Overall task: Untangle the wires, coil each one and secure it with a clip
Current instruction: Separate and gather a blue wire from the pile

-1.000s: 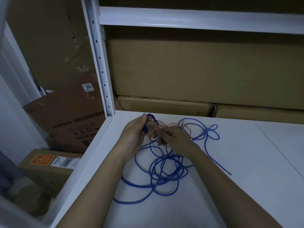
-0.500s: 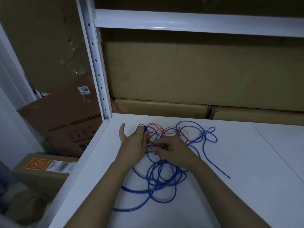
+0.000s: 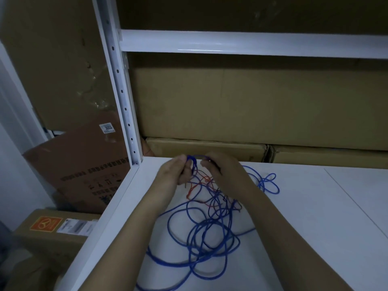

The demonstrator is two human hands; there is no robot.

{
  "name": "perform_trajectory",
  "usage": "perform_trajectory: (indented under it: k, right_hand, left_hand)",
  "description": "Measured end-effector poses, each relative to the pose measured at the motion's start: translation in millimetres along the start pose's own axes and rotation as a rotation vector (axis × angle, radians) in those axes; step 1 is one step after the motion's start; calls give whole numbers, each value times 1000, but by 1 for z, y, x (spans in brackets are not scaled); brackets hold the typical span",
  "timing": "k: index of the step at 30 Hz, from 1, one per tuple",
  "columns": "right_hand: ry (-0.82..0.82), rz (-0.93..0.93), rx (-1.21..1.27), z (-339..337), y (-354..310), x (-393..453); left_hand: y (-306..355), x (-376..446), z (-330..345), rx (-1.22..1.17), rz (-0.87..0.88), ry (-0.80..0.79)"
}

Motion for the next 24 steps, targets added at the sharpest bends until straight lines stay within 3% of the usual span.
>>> perform_trajectory:
  k: [4,9,11,16,18,21,24]
  right_hand:
    - [-160,242,180,16,21,-13]
    - [-440,370,23,14,33,-18]
    - [-335,414,184,1,28,-12]
    - [370,368,492,-60,6,21]
    - [543,293,642,-77,-4,32]
    - [575,242,683,-81,-7,32]
    - [280,333,283,-56,17,11]
  left_hand:
    - [17,6,-9,23,83,93]
    - [27,8,-23,-24,121,222]
    - [32,7,-28,17,154,274]
    - [36,6,-24,131,154,288]
    - [34,7,-22,143,136,286]
    - [30,9,-18,139,105,289]
    - [28,8,-15,88,97,274]
Point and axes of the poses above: each hand's wrist, its own x-axis towards the middle knuckle, its own z-axis out of the palm, y = z × x, the point moved 4 cm from there along x, towards the middle knuckle, and after that the axes turned 6 degrees about -z, right-handed, at the moved point
